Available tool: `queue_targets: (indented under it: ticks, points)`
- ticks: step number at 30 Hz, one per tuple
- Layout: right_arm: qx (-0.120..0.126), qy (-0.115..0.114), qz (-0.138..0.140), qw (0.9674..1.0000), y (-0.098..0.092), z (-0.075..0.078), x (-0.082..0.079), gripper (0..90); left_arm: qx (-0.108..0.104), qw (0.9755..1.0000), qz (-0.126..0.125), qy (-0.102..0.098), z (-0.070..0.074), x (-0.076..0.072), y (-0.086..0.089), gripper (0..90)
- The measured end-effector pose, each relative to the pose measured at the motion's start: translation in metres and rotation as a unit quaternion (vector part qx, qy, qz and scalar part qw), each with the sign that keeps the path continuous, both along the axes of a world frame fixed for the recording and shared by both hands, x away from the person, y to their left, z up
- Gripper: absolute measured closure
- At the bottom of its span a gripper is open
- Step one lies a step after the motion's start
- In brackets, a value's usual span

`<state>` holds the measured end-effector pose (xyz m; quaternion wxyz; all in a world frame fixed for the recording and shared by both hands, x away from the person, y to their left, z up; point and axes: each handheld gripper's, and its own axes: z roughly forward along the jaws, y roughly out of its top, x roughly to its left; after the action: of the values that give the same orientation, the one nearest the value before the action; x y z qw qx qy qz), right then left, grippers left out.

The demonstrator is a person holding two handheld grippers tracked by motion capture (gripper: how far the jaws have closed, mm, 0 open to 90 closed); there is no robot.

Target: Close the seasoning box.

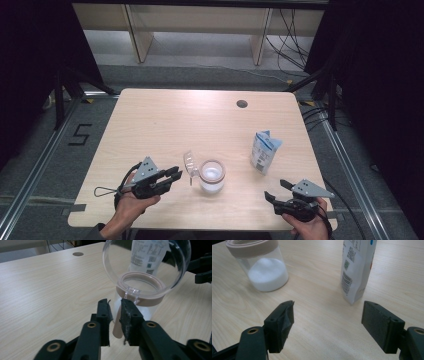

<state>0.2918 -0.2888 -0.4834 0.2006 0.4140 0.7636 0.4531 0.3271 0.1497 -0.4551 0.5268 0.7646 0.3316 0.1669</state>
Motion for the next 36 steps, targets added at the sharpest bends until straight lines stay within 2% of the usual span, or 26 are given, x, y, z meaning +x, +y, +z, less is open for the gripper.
queue_targets:
  ticks: [1,2,4,6,7,8,9,12,14,18,19,22,23,25,27,29,30,31,33,36]
  points:
    - [0.002,0.000,0.000,1.0000,0.000,0.000,0.000,27.2,0.003,1.0000,-0.003,-0.003,0.001,0.000,-0.001,80.4]
    - [0.009,0.014,-0.009,0.9998,0.002,0.001,-0.003,27.3,0.004,1.0000,-0.005,-0.004,0.001,0.000,-0.002,82.1]
    - [0.000,0.001,0.001,1.0000,0.000,0.000,0.000,27.3,0.004,1.0000,-0.006,-0.007,0.003,-0.001,-0.004,85.4]
    - [0.007,0.012,-0.006,0.9999,0.002,0.000,-0.002,27.3,0.000,0.9999,-0.010,-0.010,0.004,-0.001,-0.006,86.9]
    - [0.003,0.003,0.001,1.0000,0.001,0.000,0.000,27.4,0.005,0.9998,-0.014,-0.014,0.005,-0.001,-0.007,87.3]
    - [0.006,0.004,0.007,1.0000,0.001,0.000,0.000,27.4,0.003,0.9997,-0.017,-0.015,0.005,-0.001,-0.008,87.8]
    - [0.004,0.008,0.001,1.0000,0.001,0.000,-0.001,27.4,0.001,0.9997,-0.017,-0.015,0.006,-0.001,-0.009,88.1]
    - [0.004,0.011,-0.001,0.9999,0.002,0.000,-0.001,27.5,0.003,0.9996,-0.022,-0.016,0.007,0.000,-0.011,88.3]
    - [0.000,0.000,0.002,1.0000,0.002,0.000,0.000,27.6,0.006,0.9996,-0.020,-0.017,0.008,-0.001,-0.013,88.3]
    - [-0.001,0.000,0.007,1.0000,0.001,0.000,0.000,27.6,0.007,0.9994,-0.028,-0.018,0.008,0.000,-0.016,88.1]
    - [0.005,0.010,0.002,0.9999,0.003,0.001,-0.002,27.6,0.008,0.9995,-0.025,-0.019,0.008,-0.001,-0.017,88.1]
    - [0.005,0.009,0.000,0.9999,0.003,0.000,-0.001,27.6,0.011,0.9994,-0.027,-0.016,0.007,-0.001,-0.020,88.2]
    - [0.009,0.019,-0.003,0.9998,0.004,0.001,-0.003,27.6,0.013,0.9993,-0.030,-0.018,0.007,0.000,-0.020,88.2]
    - [0.000,0.002,0.007,1.0000,0.002,0.000,0.000,27.7,0.012,0.9993,-0.030,-0.016,0.006,-0.001,-0.022,88.2]
    - [0.004,0.017,0.002,0.9998,0.003,0.001,-0.002,27.7,0.014,0.9993,-0.030,-0.016,0.006,-0.001,-0.023,88.1]
    - [0.008,0.022,-0.001,0.9997,0.004,0.001,-0.003,27.7,0.015,0.9992,-0.033,-0.017,0.006,-0.001,-0.025,88.2]
    - [0.008,0.022,-0.001,0.9997,0.004,0.001,-0.003,27.7,0.014,0.9992,-0.034,-0.015,0.006,-0.001,-0.026,88.1]
    - [0.000,0.010,0.007,0.9999,0.002,0.001,0.000,27.7,0.014,0.9990,-0.038,-0.018,0.006,0.000,-0.026,88.1]
    - [0.005,0.019,0.001,0.9998,0.003,0.001,-0.002,27.7,0.016,0.9990,-0.038,-0.018,0.006,0.000,-0.028,88.0]
    - [0.001,0.011,0.008,0.9999,0.002,0.001,-0.001,27.7,0.016,0.9988,-0.044,-0.019,0.006,0.001,-0.030,88.0]
